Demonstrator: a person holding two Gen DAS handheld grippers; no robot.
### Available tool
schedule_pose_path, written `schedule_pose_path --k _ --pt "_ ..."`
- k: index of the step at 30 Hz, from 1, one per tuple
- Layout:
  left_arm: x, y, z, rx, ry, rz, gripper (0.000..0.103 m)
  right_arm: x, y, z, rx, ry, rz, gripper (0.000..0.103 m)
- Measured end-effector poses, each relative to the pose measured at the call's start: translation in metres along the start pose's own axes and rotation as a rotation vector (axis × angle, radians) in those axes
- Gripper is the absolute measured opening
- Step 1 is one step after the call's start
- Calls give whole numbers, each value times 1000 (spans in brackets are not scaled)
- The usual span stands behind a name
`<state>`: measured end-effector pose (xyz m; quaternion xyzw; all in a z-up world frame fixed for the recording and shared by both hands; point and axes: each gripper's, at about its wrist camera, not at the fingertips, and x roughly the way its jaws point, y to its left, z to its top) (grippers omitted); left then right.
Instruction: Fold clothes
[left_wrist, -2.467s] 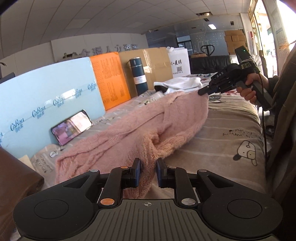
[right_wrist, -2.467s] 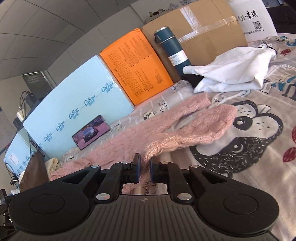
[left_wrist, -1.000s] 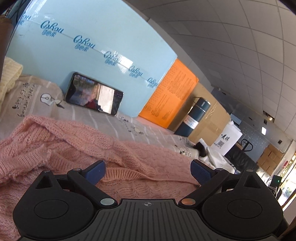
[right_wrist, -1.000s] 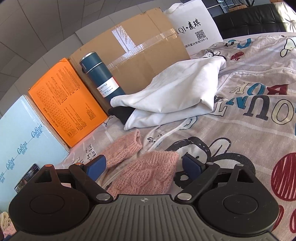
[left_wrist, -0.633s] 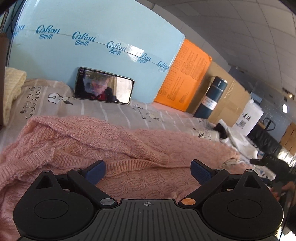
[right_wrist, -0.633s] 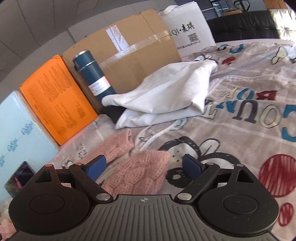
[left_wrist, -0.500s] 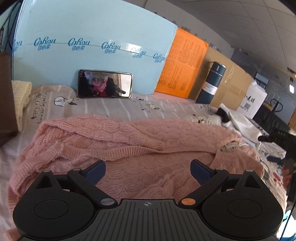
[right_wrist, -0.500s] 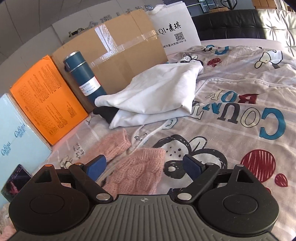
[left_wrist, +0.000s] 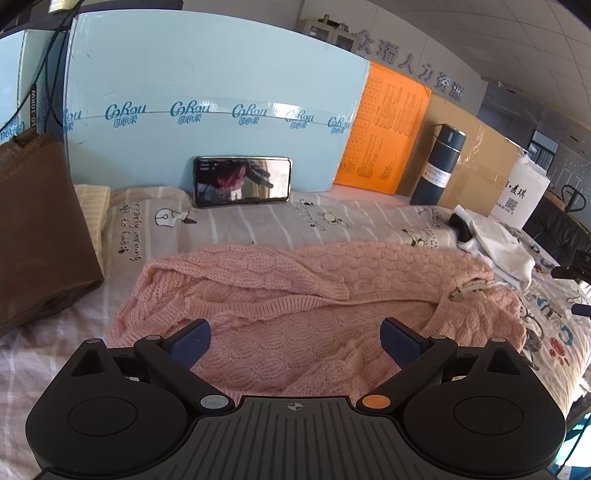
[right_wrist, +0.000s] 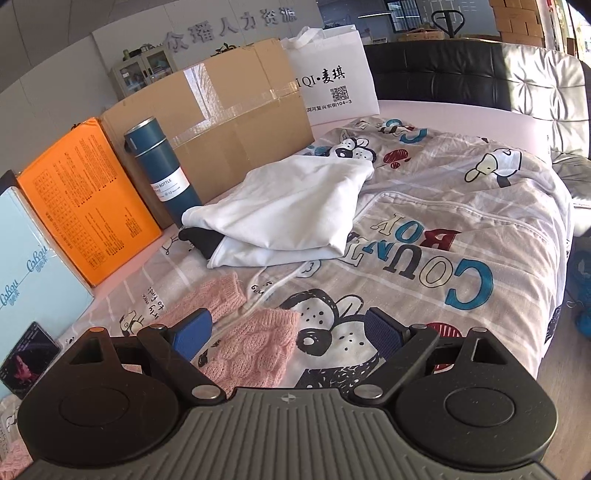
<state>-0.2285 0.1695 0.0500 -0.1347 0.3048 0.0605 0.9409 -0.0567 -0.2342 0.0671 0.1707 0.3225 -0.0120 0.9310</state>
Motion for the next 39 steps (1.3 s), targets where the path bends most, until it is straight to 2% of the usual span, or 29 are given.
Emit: schedule_pose_path --k 4,7,12,15,18,22,24,28,33,39 --pt "6 5 12 58 -15 43 100 1 -4 10 -44 13 11 89" --pt "6 19 30 141 -29 86 100 12 -4 26 -82 36 38 89" --pt "-2 37 66 307 -27 300 100 41 4 56 -157 61 104 89" --pt "-7 40 64 177 -55 353 100 65 14 71 -195 80 156 89" --pt "-11 42 63 45 -83 404 100 88 23 72 -223 106 223 89" --pt "-18 45 61 -129 -119 469 100 121 24 61 -158 187 259 89" --pt "-10 49 60 -141 -97 456 100 132 24 58 -134 222 284 88" --pt "5 56 60 -167 -53 429 100 149 29 56 -198 234 277 88" --pt "24 64 59 -198 3 396 99 163 20 47 -66 260 288 88" --pt "47 73 56 -225 76 359 99 153 3 40 11 250 275 87"
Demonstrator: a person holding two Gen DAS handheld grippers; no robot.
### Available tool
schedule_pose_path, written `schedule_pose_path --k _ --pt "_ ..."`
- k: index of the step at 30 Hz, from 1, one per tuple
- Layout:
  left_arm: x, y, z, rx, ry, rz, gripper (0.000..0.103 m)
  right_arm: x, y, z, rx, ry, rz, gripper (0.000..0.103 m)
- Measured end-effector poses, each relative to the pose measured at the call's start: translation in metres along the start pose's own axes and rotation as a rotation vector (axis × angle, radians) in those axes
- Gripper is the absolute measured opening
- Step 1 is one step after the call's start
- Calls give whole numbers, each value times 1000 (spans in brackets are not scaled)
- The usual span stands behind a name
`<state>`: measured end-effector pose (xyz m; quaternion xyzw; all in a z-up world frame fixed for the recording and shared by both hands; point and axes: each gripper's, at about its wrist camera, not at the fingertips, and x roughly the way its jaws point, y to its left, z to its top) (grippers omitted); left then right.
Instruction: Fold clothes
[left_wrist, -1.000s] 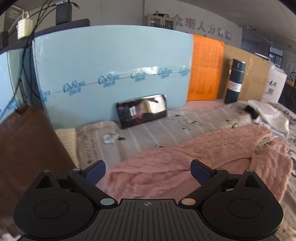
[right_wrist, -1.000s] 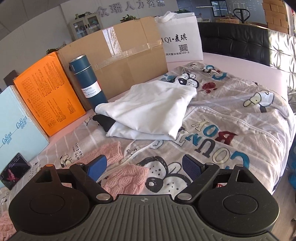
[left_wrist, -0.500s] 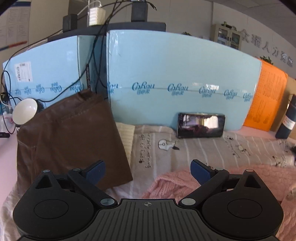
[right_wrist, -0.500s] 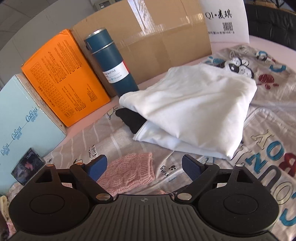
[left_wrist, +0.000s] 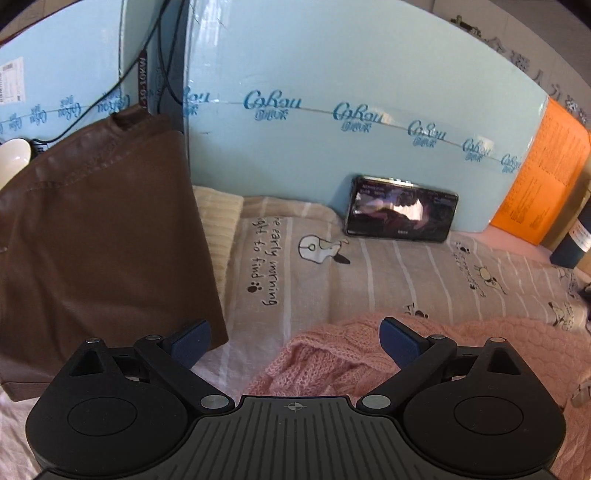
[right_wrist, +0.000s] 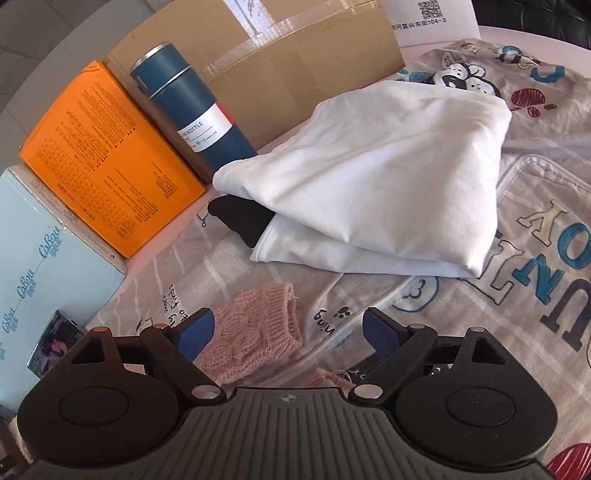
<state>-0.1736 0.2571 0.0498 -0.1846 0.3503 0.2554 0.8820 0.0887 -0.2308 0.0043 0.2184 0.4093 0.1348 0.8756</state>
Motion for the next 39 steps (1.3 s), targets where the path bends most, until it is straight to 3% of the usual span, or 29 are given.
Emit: schedule_pose_path --k 8,12,16,17,18,20,21,22,30,34,39 --pt "28 -7 -27 -9 112 -3 90 7 4 6 -15 16 8 82" --pt "26 -17 -35 63 86 29 88 28 19 6 -73 46 10 81" --pt "23 -25 -35 103 77 28 61 46 34 0 -154 48 -65 80" --pt "21 -27 -32 116 64 30 50 48 38 -1 -174 47 -75 70" --pt "20 -29 -30 129 52 32 43 50 42 -2 -193 50 -81 52" --pt "16 -33 -26 156 26 36 21 51 48 -3 -236 58 -86 42" --pt "15 -35 -23 170 13 38 19 50 50 -3 -254 62 -70 22" --pt "13 -37 -21 183 0 41 19 49 52 -2 -273 66 -54 14" --pt "-5 -44 -11 253 -81 56 20 41 74 9 -429 -35 -46 12" --pt "-20 -37 -17 236 -89 63 37 51 68 7 -423 27 -87 13" --pt "-39 -28 -24 214 -99 71 59 23 45 8 -330 7 -95 39"
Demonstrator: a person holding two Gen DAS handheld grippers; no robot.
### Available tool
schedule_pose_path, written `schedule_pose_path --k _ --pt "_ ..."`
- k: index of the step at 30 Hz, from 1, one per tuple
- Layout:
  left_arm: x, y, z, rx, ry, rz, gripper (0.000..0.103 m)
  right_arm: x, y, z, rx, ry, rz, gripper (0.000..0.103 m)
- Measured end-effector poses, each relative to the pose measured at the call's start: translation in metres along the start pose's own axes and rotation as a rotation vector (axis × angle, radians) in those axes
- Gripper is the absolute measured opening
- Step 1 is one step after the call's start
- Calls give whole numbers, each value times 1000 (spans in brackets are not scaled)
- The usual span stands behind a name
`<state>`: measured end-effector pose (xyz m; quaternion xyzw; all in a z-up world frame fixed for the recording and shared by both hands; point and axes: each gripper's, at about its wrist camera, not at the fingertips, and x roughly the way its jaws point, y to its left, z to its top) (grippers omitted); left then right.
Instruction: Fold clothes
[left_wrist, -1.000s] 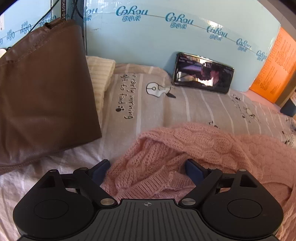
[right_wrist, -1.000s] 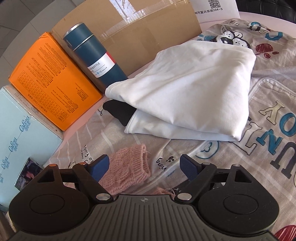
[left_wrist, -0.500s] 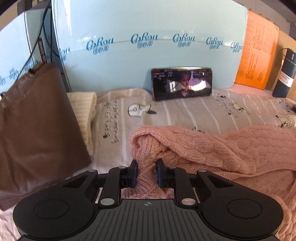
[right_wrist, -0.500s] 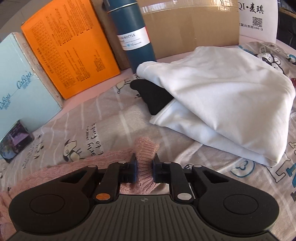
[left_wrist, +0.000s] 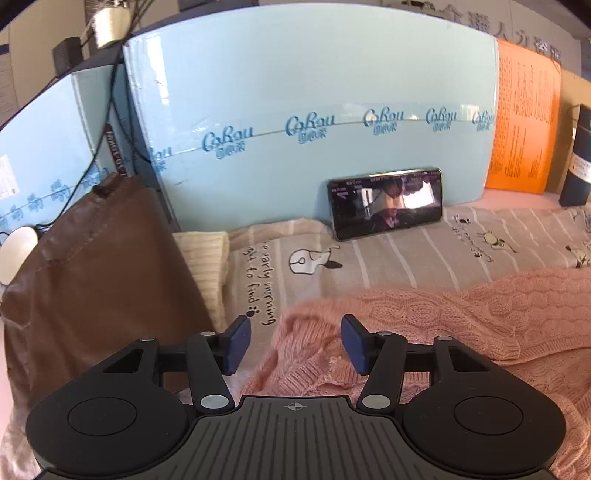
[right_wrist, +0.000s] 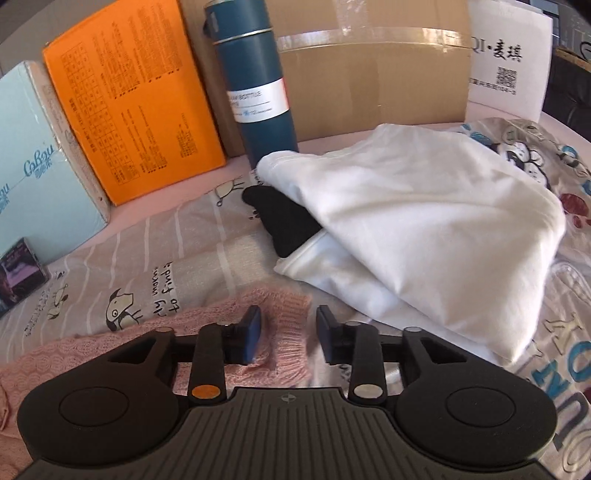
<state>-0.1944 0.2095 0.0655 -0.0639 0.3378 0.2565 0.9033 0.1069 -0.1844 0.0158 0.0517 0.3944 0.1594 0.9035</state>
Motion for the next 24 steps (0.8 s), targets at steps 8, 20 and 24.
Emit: schedule_pose_path --k 8,20,24 --pt "-28 3 -13 4 -1 -30 75 -60 -47 -31 174 -3 -11 63" --pt "-53 -38 -40 157 43 -271 77 -50 -43 -54 210 87 0 78" --pt "-61 -55 -53 215 44 -275 78 -42 -16 -55 97 60 -38 27"
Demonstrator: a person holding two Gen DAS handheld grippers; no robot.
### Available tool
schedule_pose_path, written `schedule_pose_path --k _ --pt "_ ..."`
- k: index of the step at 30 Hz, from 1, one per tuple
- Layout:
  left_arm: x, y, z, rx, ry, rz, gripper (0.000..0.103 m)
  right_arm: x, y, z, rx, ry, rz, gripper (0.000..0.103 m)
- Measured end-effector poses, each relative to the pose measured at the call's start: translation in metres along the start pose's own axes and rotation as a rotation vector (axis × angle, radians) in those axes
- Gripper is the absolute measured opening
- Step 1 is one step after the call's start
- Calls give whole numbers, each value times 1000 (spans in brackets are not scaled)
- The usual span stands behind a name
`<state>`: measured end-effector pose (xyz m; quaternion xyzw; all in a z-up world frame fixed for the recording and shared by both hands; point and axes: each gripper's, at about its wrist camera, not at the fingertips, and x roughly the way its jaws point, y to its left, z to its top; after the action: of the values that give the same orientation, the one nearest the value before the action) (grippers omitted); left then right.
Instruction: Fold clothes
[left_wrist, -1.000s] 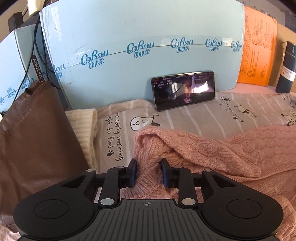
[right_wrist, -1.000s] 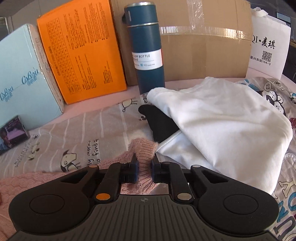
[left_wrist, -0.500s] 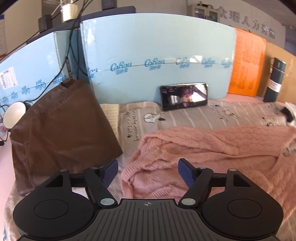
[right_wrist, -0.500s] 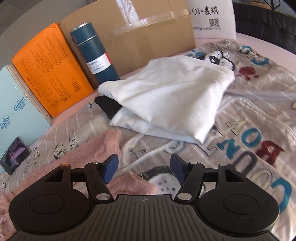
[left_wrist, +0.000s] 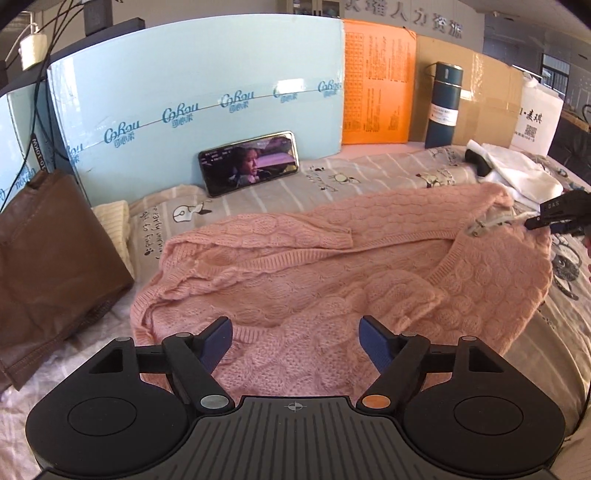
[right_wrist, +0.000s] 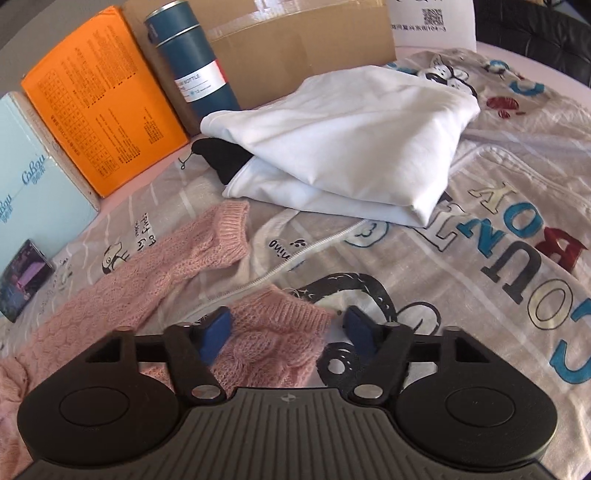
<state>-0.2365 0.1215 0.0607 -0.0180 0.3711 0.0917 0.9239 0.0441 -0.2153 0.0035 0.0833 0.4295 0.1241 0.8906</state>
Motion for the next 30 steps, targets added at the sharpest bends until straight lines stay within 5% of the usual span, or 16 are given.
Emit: schedule_pose_path --k 2,6,10,11,14,18,23,30 --pt "1 -8 -4 23 5 -17 78 -3 7 -2 -62 -13 -23 10" --pt "10 -21 -8 102 40 -4 78 -20 3 -3 -117 -89 -128 8" --pt "17 -27 -10 167 72 9 78 -13 -1 -2 -138 -64 -177 9" --pt "19 -29 -10 184 80 12 78 -12 -1 -1 -125 -62 -183 14" --pt "23 -32 -9 218 92 15 78 -27 18 4 -124 -157 -231 56" --pt "24 -33 -3 226 81 6 78 -44 73 11 -261 -204 -35 63" --pt "29 -32 2 236 74 -4 79 -46 153 -12 -409 -60 258 66" --pt "36 -31 9 250 65 -17 79 -41 216 -48 -573 78 412 66"
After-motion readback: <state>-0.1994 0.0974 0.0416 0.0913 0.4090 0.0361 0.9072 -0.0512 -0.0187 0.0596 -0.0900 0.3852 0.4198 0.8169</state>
